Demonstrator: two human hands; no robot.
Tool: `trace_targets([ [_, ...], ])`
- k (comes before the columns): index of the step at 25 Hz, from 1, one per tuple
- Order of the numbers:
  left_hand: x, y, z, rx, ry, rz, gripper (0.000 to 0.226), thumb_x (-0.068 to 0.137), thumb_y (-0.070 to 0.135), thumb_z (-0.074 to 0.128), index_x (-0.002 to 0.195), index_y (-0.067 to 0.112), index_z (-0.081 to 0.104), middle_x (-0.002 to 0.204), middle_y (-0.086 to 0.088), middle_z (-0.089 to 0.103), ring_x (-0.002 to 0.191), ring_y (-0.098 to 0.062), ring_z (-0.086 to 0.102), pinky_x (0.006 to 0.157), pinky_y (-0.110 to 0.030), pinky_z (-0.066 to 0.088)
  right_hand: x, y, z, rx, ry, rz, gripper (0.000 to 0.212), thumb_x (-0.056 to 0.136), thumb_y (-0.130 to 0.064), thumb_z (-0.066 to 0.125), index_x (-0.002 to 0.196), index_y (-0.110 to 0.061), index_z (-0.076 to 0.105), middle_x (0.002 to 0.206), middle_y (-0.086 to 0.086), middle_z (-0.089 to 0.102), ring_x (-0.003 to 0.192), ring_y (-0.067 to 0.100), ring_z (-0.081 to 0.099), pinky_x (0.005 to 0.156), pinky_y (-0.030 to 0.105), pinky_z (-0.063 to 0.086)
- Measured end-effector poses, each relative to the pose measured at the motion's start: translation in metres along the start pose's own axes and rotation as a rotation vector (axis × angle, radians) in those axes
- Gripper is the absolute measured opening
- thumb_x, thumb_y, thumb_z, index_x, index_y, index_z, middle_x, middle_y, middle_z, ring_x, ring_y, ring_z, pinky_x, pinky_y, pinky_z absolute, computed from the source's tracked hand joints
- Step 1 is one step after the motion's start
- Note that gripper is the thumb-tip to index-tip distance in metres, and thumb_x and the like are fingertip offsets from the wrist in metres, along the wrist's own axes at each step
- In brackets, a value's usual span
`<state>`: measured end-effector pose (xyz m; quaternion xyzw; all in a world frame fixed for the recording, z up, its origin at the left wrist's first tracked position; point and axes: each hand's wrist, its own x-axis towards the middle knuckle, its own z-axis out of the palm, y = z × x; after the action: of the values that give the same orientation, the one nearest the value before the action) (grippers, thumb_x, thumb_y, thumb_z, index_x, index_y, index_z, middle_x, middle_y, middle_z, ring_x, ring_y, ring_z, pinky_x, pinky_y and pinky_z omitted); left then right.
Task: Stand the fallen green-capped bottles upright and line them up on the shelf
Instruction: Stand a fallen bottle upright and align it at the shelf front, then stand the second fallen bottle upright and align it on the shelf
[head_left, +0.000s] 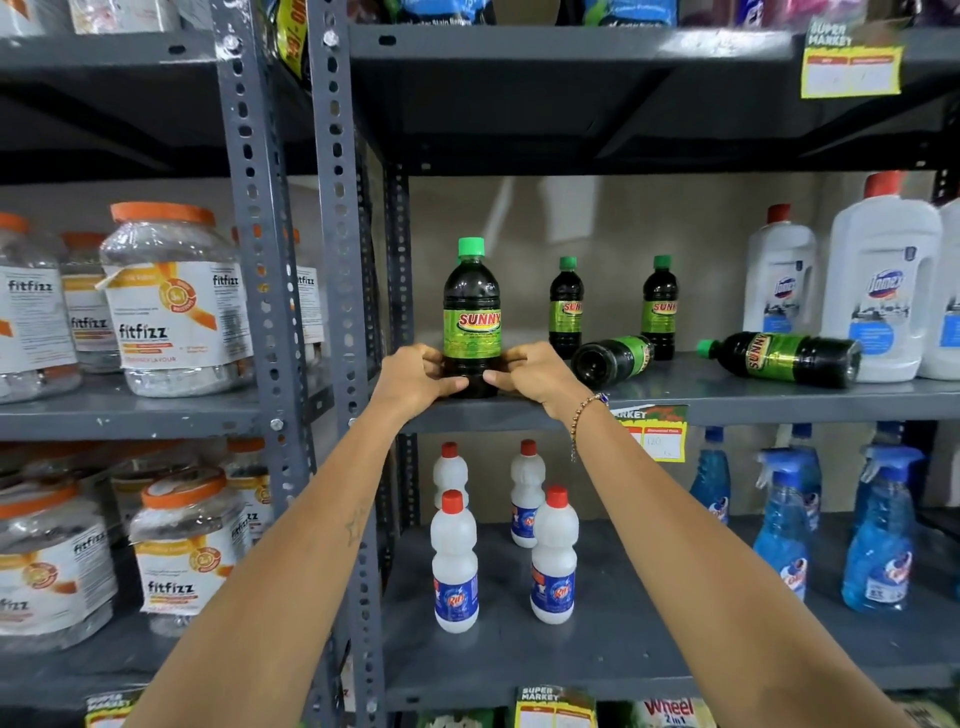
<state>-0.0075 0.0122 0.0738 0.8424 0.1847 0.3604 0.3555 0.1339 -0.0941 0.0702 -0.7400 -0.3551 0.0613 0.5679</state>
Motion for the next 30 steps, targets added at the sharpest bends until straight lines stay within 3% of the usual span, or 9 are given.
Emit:
trace_targets([
  [10,-0.019,0.002,-0.002,-0.034,0.04,-0.017,0.056,0.074,0.023,0.081,0.122,0.006,0.057,0.117,-0.01,0.067,0.105,-0.019,0.063,0.091,-0.027,0.047,-0.031,-0.011,-0.003,0.085,-0.033,-0.009,0.035,0.08,-0.009,0.073,0.113,-0.002,0.064,0.11,0.016,0.071,0.105,0.025,0.068,0.099,0.039,0.051],
  [13,-0.025,0.004,0.0,-0.016,0.109,-0.019,0.043,0.082,0.027,0.073,0.117,0.005,0.06,0.108,-0.006,0.068,0.099,-0.017,0.063,0.088,-0.028,0.047,-0.039,-0.015,-0.008,0.027,-0.006,-0.039,0.034,0.085,-0.013,0.069,0.115,0.0,0.063,0.112,0.013,0.07,0.105,0.023,0.065,0.099,0.036,0.05],
  [15,-0.033,0.008,0.006,0.084,0.286,0.043,0.029,0.092,0.031,0.06,0.106,0.005,0.063,0.094,-0.006,0.069,0.089,-0.02,0.064,0.076,-0.029,0.048,-0.044,-0.019,-0.02,-0.17,0.182,-0.11,0.03,0.089,-0.02,0.062,0.11,0.001,0.066,0.105,0.011,0.069,0.102,0.024,0.063,0.095,0.035,0.049],
  [17,-0.041,0.015,0.018,0.197,0.449,0.226,0.022,0.097,0.023,0.048,0.095,0.005,0.061,0.082,-0.008,0.065,0.076,-0.022,0.063,0.063,-0.029,0.043,-0.044,-0.018,-0.035,-0.427,0.489,-0.178,0.033,0.093,-0.024,0.052,0.107,0.004,0.064,0.109,0.019,0.066,0.105,0.033,0.061,0.092,0.037,0.045],
  [20,-0.049,0.027,0.052,0.332,0.422,0.492,0.022,0.098,0.016,0.04,0.089,0.006,0.057,0.082,-0.007,0.058,0.075,-0.02,0.053,0.064,-0.029,0.04,-0.034,-0.011,-0.055,-0.648,0.765,-0.11,0.049,0.091,-0.039,0.049,0.115,0.004,0.052,0.122,0.023,0.051,0.111,0.04,0.05,0.095,0.042,0.039],
  [22,-0.048,0.035,0.083,0.416,0.355,0.585,0.028,0.097,0.019,0.034,0.089,0.005,0.057,0.084,-0.01,0.058,0.078,-0.025,0.052,0.068,-0.036,0.044,-0.027,-0.006,-0.063,-0.645,0.748,0.051,0.067,0.084,-0.055,0.053,0.12,0.002,0.046,0.126,0.021,0.046,0.115,0.039,0.048,0.094,0.042,0.04],
  [25,-0.045,0.038,0.124,0.564,0.316,0.613,0.04,0.094,0.027,0.028,0.094,0.004,0.06,0.09,-0.012,0.064,0.082,-0.03,0.06,0.074,-0.04,0.05,-0.016,0.001,-0.07,-0.624,0.643,0.193,0.083,0.077,-0.061,0.059,0.128,0.002,0.04,0.129,0.021,0.045,0.119,0.036,0.049,0.096,0.038,0.042],
  [30,-0.039,0.025,0.152,0.753,0.32,0.515,0.039,0.096,0.031,0.031,0.1,0.008,0.063,0.096,-0.008,0.069,0.091,-0.027,0.064,0.093,-0.041,0.046,-0.009,0.007,-0.1,-0.672,0.466,0.15,0.082,0.077,-0.063,0.055,0.126,0.003,0.047,0.125,0.016,0.055,0.115,0.033,0.055,0.087,0.032,0.044],
])
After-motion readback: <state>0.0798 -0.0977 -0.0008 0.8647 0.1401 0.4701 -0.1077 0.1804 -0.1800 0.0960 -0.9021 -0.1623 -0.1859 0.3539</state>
